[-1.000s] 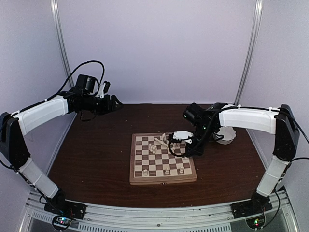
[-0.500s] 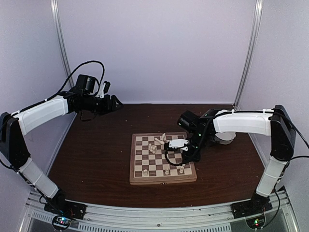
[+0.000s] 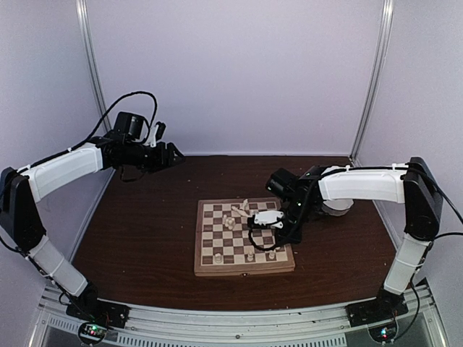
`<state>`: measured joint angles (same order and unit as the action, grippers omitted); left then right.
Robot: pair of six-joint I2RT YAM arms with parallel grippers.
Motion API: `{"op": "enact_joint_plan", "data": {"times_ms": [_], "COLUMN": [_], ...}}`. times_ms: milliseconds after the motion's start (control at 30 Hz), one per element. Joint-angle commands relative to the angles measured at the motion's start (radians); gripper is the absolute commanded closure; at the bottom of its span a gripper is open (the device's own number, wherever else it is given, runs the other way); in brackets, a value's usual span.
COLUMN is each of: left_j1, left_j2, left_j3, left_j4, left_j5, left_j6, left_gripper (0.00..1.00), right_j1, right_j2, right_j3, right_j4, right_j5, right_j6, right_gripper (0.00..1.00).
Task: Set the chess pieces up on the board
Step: Place the pawn at h2.
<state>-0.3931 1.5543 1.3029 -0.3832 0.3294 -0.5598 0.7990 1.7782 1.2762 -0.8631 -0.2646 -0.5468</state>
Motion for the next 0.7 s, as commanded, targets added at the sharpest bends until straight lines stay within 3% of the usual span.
{"op": "enact_joint_plan", "data": {"times_ms": [0,333,533,667], "left_j1": [0.01,0.01,0.01,0.01], "left_j2": [0.006,0.001,-0.002,-0.002], "left_j3": [0.013,0.013,0.013,0.013], "left_j4": [0.047,0.046,0.046,0.047], "left_j5": [0.012,0.012,0.011,0.01], "left_j6": [-0.004,-0.005,-0.003,-0.003], "left_gripper": [0.31,0.31,0.31,0.31], "right_j1": [0.0,0.0,0.001,-0.001], "right_j2": [-0.023,-0.017,-0.036,-0.069], "right_j3": [-0.025,-0.031,-0.019,0.034], "right_j4": [0.005,0.01,0.004,-0.046], "right_j5": [0.033,0.048,0.057,0.061], "right_j6": [-0.008,-0.01,0.003,0.006], "right_gripper": [0.89,0.87,0.68,0.63]}}
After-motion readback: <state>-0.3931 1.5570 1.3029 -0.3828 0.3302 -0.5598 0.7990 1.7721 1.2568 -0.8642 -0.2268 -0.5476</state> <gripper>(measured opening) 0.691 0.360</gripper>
